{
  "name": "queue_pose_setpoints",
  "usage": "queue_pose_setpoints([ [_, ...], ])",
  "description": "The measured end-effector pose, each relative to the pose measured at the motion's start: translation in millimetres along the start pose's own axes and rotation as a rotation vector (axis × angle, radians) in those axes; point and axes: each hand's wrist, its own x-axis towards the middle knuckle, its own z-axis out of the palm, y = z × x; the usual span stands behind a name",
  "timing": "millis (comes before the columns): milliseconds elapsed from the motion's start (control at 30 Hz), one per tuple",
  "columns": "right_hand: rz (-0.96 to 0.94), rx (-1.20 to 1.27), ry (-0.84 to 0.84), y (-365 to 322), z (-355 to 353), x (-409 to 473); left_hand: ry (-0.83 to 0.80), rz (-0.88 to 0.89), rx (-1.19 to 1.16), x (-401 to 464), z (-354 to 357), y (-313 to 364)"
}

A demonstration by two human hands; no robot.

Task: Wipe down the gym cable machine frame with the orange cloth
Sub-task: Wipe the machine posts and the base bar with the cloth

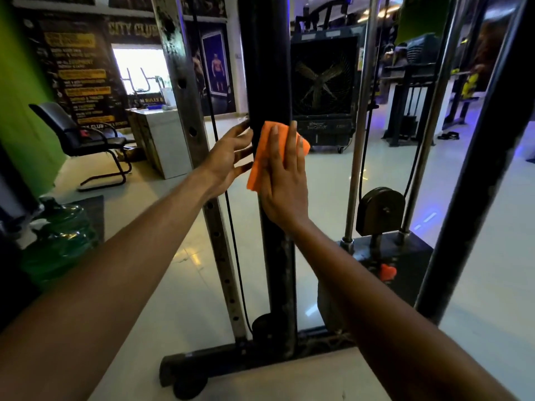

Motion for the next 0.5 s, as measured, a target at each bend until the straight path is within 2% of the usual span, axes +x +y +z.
queue_pose_setpoints([
  [200,0.072,-0.013,-0.173,30.0,9.9,-91.5,-0.038,-0.004,0.006,-6.7,1.4,-8.9],
  [400,0.073,-0.025,-0.081,7.5,11.0,-42.9,-0.002,0.008,0.081,-8.6,6.7,-11.9],
  [500,0.056,-0.068,-0.083,19.5,16.8,-66.0,-0.009,-0.001,0.079,-10.5,7.4,-21.5],
])
